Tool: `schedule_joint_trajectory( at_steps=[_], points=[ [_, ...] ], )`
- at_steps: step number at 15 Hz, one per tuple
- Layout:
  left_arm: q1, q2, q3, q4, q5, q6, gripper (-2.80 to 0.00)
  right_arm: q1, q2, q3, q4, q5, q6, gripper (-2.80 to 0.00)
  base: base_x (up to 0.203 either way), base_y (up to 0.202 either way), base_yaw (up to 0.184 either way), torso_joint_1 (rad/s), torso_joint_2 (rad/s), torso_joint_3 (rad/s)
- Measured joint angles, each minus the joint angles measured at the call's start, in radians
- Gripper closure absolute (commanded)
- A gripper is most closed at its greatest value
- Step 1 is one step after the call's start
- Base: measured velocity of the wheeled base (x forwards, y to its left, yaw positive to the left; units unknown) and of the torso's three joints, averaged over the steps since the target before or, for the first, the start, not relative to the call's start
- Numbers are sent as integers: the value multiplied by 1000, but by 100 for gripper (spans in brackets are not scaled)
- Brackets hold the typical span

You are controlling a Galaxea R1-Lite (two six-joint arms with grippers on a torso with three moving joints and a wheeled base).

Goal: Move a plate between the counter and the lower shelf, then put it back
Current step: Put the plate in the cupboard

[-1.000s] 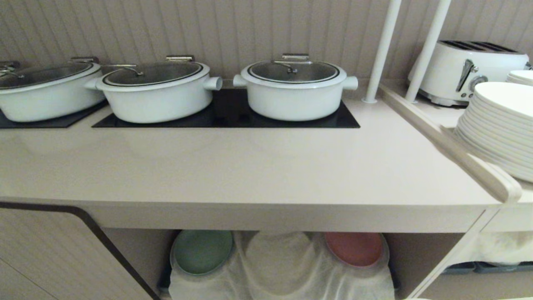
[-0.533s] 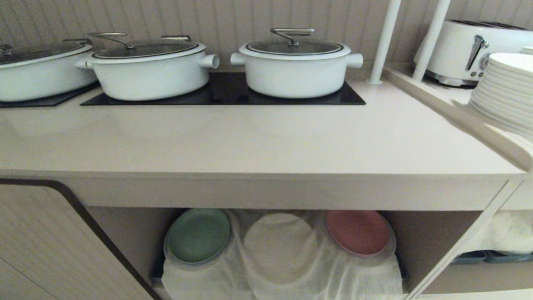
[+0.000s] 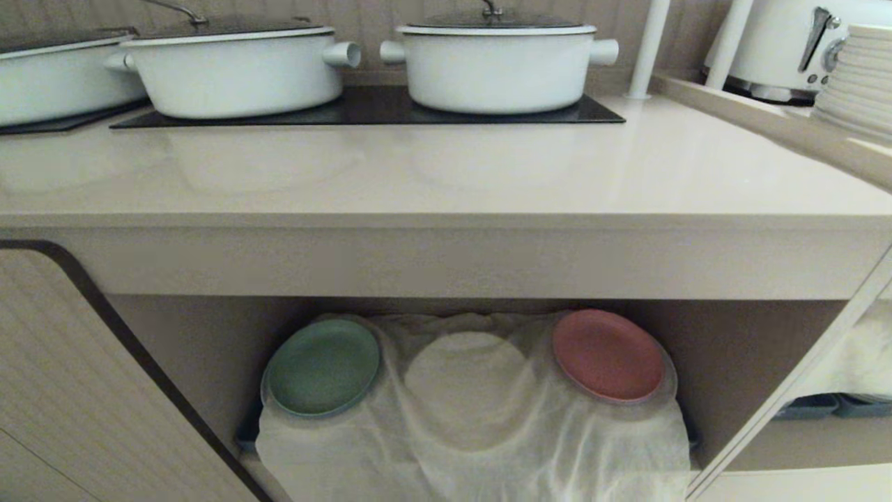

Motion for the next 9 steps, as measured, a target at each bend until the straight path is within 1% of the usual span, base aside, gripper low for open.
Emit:
schedule_joint_trajectory(
  at_steps=[4, 6, 8, 9],
  points=[
    [0, 0, 0, 0, 0, -1, 0, 0, 0, 1, 0, 1, 0, 0, 0, 0, 0, -144, 463, 306],
    [0, 0, 0, -1, 0, 0, 0, 0, 0, 1, 0, 27, 0, 0, 0, 0, 0, -122, 454, 319],
    [0, 0, 0, -1, 0, -1, 0, 0, 0, 1, 0, 1, 0, 0, 0, 0, 0, -57, 219, 159],
    [0, 0, 0, 0, 0, -1, 0, 0, 0, 1, 0, 0, -1, 0, 0, 0, 0, -22, 91, 41]
  ],
)
